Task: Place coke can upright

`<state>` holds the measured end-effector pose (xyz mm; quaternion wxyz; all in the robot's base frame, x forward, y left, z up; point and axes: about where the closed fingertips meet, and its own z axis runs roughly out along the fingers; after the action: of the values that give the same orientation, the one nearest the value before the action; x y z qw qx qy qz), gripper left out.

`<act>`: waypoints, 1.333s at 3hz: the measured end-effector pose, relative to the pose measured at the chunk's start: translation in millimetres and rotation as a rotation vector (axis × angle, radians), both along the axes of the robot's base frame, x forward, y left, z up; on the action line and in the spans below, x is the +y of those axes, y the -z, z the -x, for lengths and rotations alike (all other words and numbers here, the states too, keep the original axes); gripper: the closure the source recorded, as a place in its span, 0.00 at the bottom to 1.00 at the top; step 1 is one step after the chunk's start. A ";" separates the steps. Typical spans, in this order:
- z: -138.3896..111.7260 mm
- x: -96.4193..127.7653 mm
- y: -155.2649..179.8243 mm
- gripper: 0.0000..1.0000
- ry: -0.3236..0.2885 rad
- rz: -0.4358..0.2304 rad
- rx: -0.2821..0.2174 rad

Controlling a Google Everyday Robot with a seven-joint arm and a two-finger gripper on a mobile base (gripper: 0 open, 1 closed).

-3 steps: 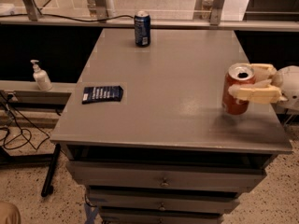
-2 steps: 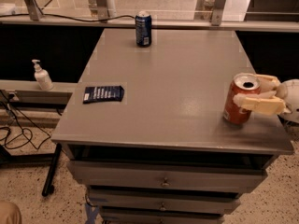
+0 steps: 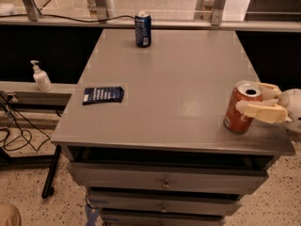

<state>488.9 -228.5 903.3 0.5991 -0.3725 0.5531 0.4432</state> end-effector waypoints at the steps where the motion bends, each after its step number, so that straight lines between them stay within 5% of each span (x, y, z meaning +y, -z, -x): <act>1: 2.8 -2.6 3.0 0.36 0.005 -0.007 0.010; 3: 0.5 -2.9 -9.3 0.00 0.016 0.049 -0.026; 4: -4.6 -8.3 -51.7 0.00 0.041 0.105 -0.121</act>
Offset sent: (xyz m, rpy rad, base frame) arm -0.0052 -0.0107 -0.0069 0.0004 0.0232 -0.0224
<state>493.5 -236.8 955.0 0.6198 -0.4180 0.5460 0.3781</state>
